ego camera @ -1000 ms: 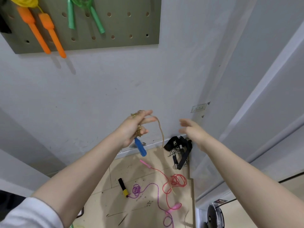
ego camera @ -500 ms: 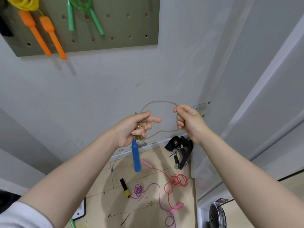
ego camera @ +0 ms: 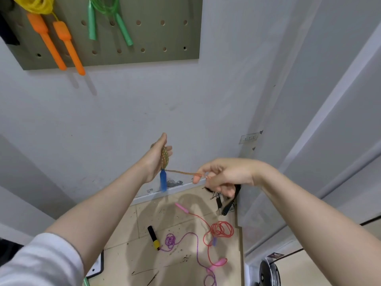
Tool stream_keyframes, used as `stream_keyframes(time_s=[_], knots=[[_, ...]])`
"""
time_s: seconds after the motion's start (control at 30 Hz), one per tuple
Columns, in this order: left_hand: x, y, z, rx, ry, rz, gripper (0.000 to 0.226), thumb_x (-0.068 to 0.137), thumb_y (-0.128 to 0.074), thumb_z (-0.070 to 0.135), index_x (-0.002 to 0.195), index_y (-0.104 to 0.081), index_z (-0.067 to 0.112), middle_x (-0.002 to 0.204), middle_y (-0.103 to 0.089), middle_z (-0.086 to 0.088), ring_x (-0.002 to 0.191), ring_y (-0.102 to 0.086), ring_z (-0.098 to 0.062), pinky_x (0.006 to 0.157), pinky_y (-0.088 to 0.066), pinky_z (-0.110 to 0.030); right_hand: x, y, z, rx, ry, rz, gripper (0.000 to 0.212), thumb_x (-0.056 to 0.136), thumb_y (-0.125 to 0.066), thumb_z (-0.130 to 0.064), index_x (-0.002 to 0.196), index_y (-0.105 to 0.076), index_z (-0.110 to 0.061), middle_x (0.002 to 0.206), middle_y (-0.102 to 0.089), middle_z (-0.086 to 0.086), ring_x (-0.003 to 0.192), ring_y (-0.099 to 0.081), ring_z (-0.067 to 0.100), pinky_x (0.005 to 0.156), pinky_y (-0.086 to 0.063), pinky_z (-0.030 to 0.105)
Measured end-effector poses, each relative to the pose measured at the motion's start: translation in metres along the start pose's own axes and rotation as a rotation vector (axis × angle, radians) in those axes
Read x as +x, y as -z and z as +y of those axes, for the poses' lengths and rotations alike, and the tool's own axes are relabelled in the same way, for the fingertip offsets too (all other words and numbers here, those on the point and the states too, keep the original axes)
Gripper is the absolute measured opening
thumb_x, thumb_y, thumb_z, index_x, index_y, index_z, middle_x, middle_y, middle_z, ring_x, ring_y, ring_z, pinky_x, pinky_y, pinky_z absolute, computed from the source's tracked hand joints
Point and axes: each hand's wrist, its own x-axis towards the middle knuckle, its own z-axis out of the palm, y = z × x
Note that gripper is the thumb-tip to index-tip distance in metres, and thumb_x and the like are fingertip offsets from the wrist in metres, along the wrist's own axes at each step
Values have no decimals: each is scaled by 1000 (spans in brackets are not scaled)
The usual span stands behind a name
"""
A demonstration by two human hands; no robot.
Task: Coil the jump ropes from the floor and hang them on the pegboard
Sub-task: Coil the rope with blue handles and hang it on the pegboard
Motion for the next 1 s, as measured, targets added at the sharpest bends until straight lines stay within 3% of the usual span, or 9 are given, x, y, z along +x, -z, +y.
stream_keyframes(time_s=[0.17,0.27,0.33,0.47,0.57,0.67,0.73,0.83,1.0], knots=[[-33,-26,4,353,163,-487,95,83,-5,72,113,-59,-1,85,-71,-14,59,-65,-19,68,-50,-31,1,17,-9,248,287,545,18,95,-45,-3,87,-61,-5,51,-38,-1,34,-30,3,37,-24,13],[-53,-47,23,170,58,-886,99,74,-18,81,95,-70,0,74,-72,-13,35,-49,-11,48,-33,-28,16,14,8,296,301,760,16,94,-52,-12,83,-59,-3,58,-44,10,43,-40,11,41,-31,18],[-58,-50,38,-44,-57,-1050,91,70,-39,81,97,-71,0,73,-72,-11,32,-47,-7,47,-25,-29,24,4,23,203,259,700,16,95,-50,-17,90,-61,-7,65,-50,15,51,-45,20,47,-34,24],[-49,-46,61,-299,-161,-608,79,86,-25,67,113,-62,3,88,-72,-11,66,-68,-14,65,-52,-24,18,-16,29,187,55,318,31,102,-31,-26,82,-51,-13,46,-46,-3,29,-42,6,32,-31,16],[-19,-30,52,-211,-169,-188,65,97,-21,51,129,-45,0,119,-62,-17,97,-63,-19,88,-46,-24,5,-21,14,55,-73,117,22,101,-34,-29,88,-46,-17,51,-46,-1,29,-46,9,31,-36,16],[5,-3,31,28,-110,57,65,99,-20,48,129,-44,-4,117,-61,-17,86,-62,-15,82,-46,-23,-13,-15,-10,16,33,29,7,98,-46,-19,93,-50,-15,50,-52,-3,32,-49,8,32,-39,16],[1,5,23,226,-23,1,75,96,-15,57,116,-54,-4,94,-70,-15,74,-65,-16,71,-48,-25,-21,-7,-24,89,173,118,8,96,-47,-13,90,-54,-11,41,-50,-6,30,-45,4,31,-34,14],[-31,-12,20,427,106,-405,97,85,1,69,92,-63,-4,59,-67,-13,46,-59,-18,52,-45,-24,-14,11,-34,236,346,490,19,95,-48,-10,78,-57,-10,38,-40,-9,29,-35,3,33,-27,14],[-56,-31,33,236,62,-794,95,74,-16,73,95,-65,-5,44,-52,-2,26,-32,-6,38,-28,-20,22,19,-14,234,258,805,29,93,-54,-21,66,-57,-14,37,-34,-12,29,-27,3,33,-25,14]])
